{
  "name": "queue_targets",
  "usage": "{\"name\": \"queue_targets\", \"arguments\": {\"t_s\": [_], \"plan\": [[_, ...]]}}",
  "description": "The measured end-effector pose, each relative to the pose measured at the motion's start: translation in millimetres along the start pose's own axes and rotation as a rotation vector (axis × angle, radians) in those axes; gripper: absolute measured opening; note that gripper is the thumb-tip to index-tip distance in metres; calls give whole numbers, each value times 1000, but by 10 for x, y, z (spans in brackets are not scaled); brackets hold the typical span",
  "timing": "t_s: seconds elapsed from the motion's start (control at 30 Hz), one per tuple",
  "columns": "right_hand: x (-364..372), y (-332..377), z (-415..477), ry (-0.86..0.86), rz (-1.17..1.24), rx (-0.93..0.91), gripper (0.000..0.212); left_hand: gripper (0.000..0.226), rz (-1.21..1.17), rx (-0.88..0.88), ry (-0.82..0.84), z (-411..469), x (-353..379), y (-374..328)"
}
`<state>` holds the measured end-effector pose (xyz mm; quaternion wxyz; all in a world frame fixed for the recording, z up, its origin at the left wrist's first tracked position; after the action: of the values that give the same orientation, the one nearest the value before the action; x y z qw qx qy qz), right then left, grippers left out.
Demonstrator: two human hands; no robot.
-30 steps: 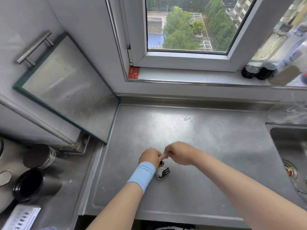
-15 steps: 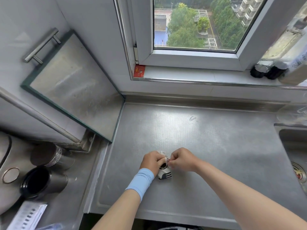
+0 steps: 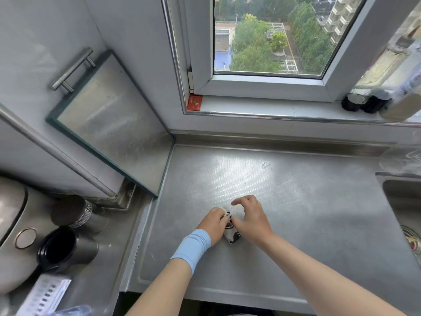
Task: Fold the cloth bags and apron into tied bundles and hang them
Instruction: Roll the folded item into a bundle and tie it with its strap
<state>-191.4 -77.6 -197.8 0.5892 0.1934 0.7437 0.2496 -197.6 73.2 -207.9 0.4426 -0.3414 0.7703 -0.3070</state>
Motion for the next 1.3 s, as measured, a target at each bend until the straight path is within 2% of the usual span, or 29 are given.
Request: {"name": "queue_targets", "arguments": {"t_s": [0.13, 0.23, 0.3, 0.43, 0.57, 0.8, 0.9, 0.97, 1.03, 1.1, 1.2, 1.3], "plan": [[45, 85, -105, 85, 3, -73, 27, 19, -136, -51, -34, -28, -18, 3], [58, 77, -103, 21, 20, -36, 20, 19, -358, -166, -72, -51, 1, 36], [60, 72, -90, -1, 22, -19, 12, 31, -503, -240, -122, -70, 10, 34], [70, 102, -86, 9, 16, -25, 8, 35, -494, -290, -297, -93, -11, 29], [38, 67, -37, 47, -24, 32, 4, 31, -607, -371, -378, -99, 4, 83], [-29, 56, 77, 325, -48, 108, 19, 39, -395, -385, -529, -220, 58, 122], [-16, 64, 102, 371, -9, 120, 27, 42, -405, -373, -534, -238, 71, 106], [16, 54, 113, 384, 6, 144, 29, 40, -497, -375, -540, -251, 63, 104], [36, 22, 115, 377, 115, 205, 30, 35, -627, -399, -539, -260, 42, 138], [17, 6, 121, 380, 356, 292, 27, 30, -688, -406, -519, -263, 3, 199], [-27, 21, 178, 381, 524, 399, 21, 27, -612, -357, -468, -267, -34, 203], [8, 81, 225, 419, 526, 483, 21, 25, -420, -246, -458, -222, -53, 122]]}}
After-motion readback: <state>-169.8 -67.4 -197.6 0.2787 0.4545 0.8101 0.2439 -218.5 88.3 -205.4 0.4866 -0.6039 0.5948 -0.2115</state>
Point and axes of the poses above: each hand's wrist, its own z-axis towards the middle knuckle, its own x-axis out of the palm, y = z × x, the point moved 2 cm from there along z, towards the middle knuckle, and after that the axes turned 8 degrees about -z, right-handed, at the moved point
